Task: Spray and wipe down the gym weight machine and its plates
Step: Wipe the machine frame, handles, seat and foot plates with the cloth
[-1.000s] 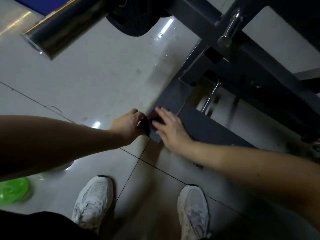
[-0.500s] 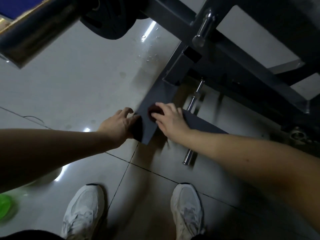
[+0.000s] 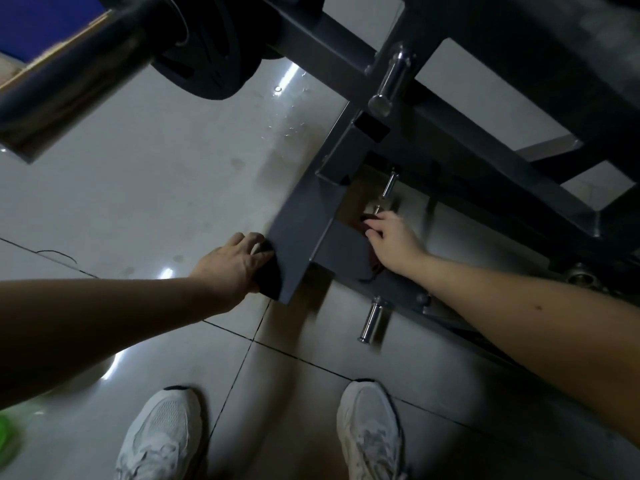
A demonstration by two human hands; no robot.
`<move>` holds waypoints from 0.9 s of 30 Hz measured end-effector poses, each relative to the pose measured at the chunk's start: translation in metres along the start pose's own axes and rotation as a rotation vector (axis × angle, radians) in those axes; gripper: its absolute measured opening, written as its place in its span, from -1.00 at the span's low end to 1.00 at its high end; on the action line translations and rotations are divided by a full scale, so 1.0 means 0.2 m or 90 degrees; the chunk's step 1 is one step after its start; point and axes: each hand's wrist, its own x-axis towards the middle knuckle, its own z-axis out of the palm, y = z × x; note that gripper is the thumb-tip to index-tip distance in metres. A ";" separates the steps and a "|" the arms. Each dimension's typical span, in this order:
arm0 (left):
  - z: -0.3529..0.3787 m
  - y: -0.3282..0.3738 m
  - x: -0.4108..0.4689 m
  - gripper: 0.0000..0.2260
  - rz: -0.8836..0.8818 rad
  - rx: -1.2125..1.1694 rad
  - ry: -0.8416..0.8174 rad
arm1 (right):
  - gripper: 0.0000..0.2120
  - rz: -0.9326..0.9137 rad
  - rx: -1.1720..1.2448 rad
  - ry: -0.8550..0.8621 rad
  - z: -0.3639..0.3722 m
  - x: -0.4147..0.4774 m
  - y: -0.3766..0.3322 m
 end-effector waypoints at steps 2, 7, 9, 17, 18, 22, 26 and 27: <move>-0.01 0.00 0.01 -0.38 0.002 -0.005 -0.001 | -0.71 0.062 0.025 0.017 -0.04 0.12 0.01; 0.01 0.00 -0.02 -0.41 -0.018 -0.037 0.006 | -0.71 0.062 0.019 0.013 0.00 0.05 -0.05; 0.03 0.00 -0.03 -0.43 -0.033 -0.076 0.008 | -0.70 0.029 0.007 -0.031 -0.05 -0.01 -0.06; 0.06 0.00 -0.03 -0.43 -0.064 -0.198 0.029 | -0.69 -0.206 0.033 0.013 0.03 0.19 -0.40; 0.07 0.00 -0.03 -0.41 -0.080 -0.206 0.032 | -0.68 -0.200 0.012 0.018 0.08 0.21 -0.44; 0.13 -0.04 -0.03 -0.44 -0.282 -0.366 0.004 | -0.66 -0.184 -0.030 0.063 0.31 0.02 -0.57; 0.12 -0.07 -0.02 -0.82 -0.317 -0.413 0.022 | -0.56 -0.433 -0.004 -0.103 0.40 -0.24 -0.54; 0.11 -0.06 -0.02 -0.82 -0.310 -0.413 0.027 | -0.53 -0.473 -0.015 -0.124 0.38 -0.22 -0.52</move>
